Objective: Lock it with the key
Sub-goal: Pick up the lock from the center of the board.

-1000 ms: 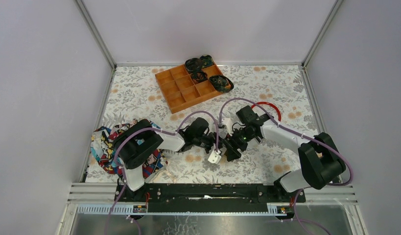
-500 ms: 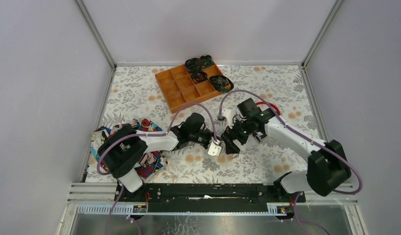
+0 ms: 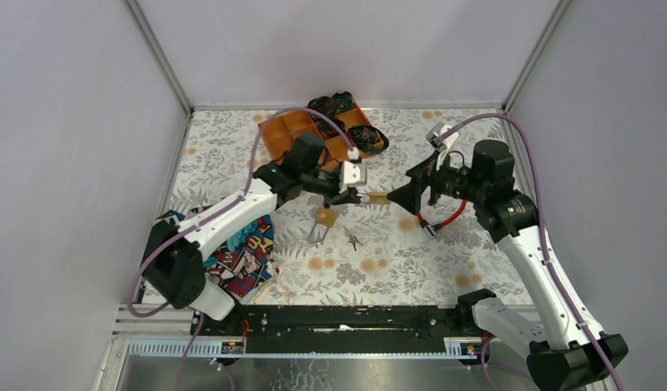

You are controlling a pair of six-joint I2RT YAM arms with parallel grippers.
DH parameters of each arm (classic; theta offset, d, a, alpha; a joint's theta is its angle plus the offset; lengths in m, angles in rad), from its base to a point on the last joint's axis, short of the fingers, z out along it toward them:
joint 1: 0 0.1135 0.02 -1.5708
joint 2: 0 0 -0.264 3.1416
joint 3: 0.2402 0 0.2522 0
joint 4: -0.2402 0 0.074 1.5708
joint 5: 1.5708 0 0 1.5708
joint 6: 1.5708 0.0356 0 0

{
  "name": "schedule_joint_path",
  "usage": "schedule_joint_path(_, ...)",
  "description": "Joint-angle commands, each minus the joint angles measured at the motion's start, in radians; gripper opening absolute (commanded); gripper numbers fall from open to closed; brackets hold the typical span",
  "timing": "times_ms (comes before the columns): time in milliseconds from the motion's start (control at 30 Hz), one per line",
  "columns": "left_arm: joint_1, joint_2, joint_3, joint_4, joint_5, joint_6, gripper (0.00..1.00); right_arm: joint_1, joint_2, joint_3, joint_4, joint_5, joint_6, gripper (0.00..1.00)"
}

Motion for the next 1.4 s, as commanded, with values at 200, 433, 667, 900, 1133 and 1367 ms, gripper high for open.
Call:
schedule_joint_path(200,0.058,-0.177,0.200,-0.180,0.164,-0.303,0.00,-0.022,0.057,0.014,0.226,-0.371,0.219,0.94)
schedule_joint_path(433,0.057,-0.185,0.226,-0.161,0.177,-0.327,0.00,0.081,0.032,-0.045,0.352,-0.285,0.199,0.95)
schedule_joint_path(667,0.057,-0.175,0.246,-0.150,0.191,-0.339,0.00,0.119,0.106,-0.024,0.343,-0.294,0.210,0.57)
schedule_joint_path(900,0.052,-0.178,0.241,-0.148,0.221,-0.346,0.00,0.119,0.078,-0.077,0.516,-0.285,0.298,0.29)
schedule_joint_path(1133,0.056,-0.192,0.236,-0.005,0.279,-0.519,0.12,0.118,0.070,-0.049,0.467,-0.250,0.297,0.00)
schedule_joint_path(1367,0.259,-0.214,0.081,0.341,0.345,-0.993,0.60,0.014,0.033,-0.046,0.769,-0.294,0.576,0.00)
